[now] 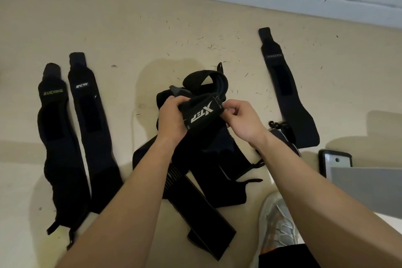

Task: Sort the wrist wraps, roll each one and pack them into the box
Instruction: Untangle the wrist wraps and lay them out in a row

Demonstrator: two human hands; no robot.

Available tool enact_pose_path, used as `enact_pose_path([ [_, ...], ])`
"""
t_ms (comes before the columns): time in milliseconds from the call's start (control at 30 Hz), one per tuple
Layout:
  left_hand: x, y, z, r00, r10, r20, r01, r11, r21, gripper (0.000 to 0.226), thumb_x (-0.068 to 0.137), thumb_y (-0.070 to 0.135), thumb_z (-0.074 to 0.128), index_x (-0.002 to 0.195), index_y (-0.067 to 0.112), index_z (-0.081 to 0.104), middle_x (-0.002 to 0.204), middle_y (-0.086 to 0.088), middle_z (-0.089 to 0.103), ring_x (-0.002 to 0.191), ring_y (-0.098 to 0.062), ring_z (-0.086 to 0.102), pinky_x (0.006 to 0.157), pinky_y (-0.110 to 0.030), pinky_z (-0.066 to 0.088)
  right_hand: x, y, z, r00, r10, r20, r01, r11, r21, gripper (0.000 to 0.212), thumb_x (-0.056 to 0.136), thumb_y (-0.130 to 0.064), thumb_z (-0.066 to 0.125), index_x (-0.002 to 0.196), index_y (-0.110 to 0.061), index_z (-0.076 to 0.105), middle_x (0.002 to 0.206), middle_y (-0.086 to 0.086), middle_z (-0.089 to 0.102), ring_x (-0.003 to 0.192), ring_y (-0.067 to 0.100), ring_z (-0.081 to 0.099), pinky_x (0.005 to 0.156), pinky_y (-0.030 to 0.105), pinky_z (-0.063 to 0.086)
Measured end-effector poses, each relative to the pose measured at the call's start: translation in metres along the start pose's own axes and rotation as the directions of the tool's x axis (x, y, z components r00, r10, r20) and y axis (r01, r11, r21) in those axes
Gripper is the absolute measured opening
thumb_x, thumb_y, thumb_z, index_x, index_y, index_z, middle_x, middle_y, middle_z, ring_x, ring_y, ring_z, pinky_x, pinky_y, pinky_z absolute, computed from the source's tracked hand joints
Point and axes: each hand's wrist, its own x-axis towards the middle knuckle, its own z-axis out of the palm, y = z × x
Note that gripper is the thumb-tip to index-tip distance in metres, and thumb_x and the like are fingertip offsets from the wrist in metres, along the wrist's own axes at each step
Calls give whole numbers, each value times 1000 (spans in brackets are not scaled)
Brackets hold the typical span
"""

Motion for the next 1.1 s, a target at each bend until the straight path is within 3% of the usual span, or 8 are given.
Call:
enact_pose_path([
  [133,0,-7,5,978,153,141,-202,864,461,18,98,7,63,100,16,78,91,3,56,89,-20,57,84,-36,49,4,4,-4,982,12,-187,-36,991,-125,20,97,-20,58,80,-17,68,71,1,66,66,13,58,66,30,50],
  [333,-5,-10,-2,967,-8,253,-75,946,317,50,108,35,49,69,19,76,82,9,57,93,-9,58,95,-33,39,18,21,-50,789,190,-584,-185,980,68,11,90,-16,55,80,-13,60,76,10,71,64,18,72,68,30,61],
  [433,-4,-23,-11,993,-13,121,-37,915,401,40,106,38,53,84,19,81,92,11,67,107,-16,62,94,-34,44,29,31,-66,732,267,-627,-257,960,109,8,90,-17,54,87,-20,61,81,5,74,74,19,74,79,40,63],
  [500,-1,-33,-17,999,-43,-18,46,921,387,25,101,39,61,103,22,79,112,4,70,112,-17,64,99,-36,50,36,31,-67,697,353,-625,-313,933,177,29,91,-19,54,119,-16,61,106,6,73,98,23,71,93,39,57],
  [633,-5,-49,-21,986,-153,-62,165,923,348,54,90,38,78,138,18,62,145,-6,45,121,-22,56,105,-35,48,39,16,-33,815,267,-514,-307,952,7,33,99,-20,55,131,-15,55,116,2,63,115,25,62,94,35,48],
  [800,-10,-62,-16,982,-190,-18,182,899,398,64,89,32,80,146,20,54,154,-8,35,128,-30,56,103,-37,50,48,7,29,946,304,-112,-306,952,2,56,97,-40,62,142,-12,43,114,0,55,108,23,57,89,35,47],
  [933,-4,-61,-16,982,-183,-37,181,883,434,57,91,25,77,144,20,57,152,-7,38,124,-31,58,95,-30,46,47,17,52,971,79,-226,-110,986,-124,48,95,-8,53,141,-22,51,117,6,63,100,23,64,89,39,55],
  [1100,-2,-70,-15,973,-204,-111,230,913,338,53,93,19,74,142,19,57,152,-7,39,122,-27,59,91,-25,43,34,32,51,972,-37,-233,-12,978,-208,43,95,-2,50,127,-25,66,114,1,53,91,11,53,83,22,43],
])
